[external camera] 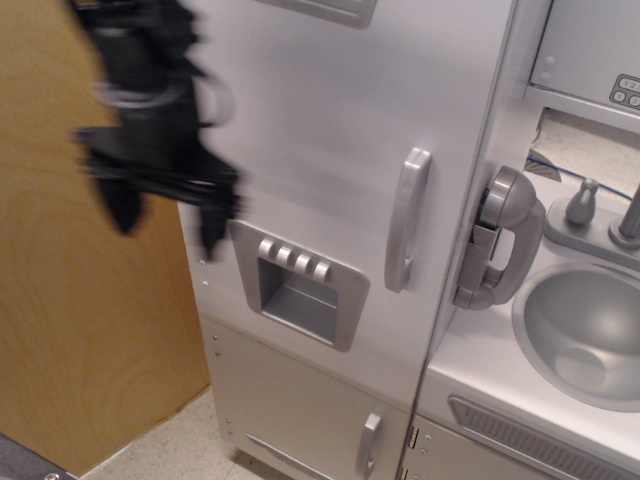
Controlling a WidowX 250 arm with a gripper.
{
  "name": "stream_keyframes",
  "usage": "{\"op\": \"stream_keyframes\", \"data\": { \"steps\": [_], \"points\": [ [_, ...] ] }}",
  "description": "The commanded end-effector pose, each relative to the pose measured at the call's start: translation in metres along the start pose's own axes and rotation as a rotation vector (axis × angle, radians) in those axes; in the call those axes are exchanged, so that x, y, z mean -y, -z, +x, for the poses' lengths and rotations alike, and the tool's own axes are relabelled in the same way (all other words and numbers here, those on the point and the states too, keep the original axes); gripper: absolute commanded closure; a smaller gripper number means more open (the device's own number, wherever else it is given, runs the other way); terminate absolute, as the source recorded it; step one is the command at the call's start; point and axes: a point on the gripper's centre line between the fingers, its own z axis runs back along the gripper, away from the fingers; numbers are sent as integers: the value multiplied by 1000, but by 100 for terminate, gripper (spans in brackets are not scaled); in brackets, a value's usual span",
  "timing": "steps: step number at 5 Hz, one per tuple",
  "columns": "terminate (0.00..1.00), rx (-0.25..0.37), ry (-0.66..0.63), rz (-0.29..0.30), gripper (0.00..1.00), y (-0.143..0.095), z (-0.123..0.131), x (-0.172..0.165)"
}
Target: Open fridge
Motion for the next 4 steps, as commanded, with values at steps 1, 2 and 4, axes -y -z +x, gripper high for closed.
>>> {"op": "stream_keyframes", "data": {
  "steps": [1, 2, 4],
  "points": [
    [0, 89, 58, 7, 0, -6, 12, 49],
    [0, 98, 78, -13, 0, -2, 19, 72],
    [0, 192, 14, -12, 0, 12, 41, 86]
  ]
}}
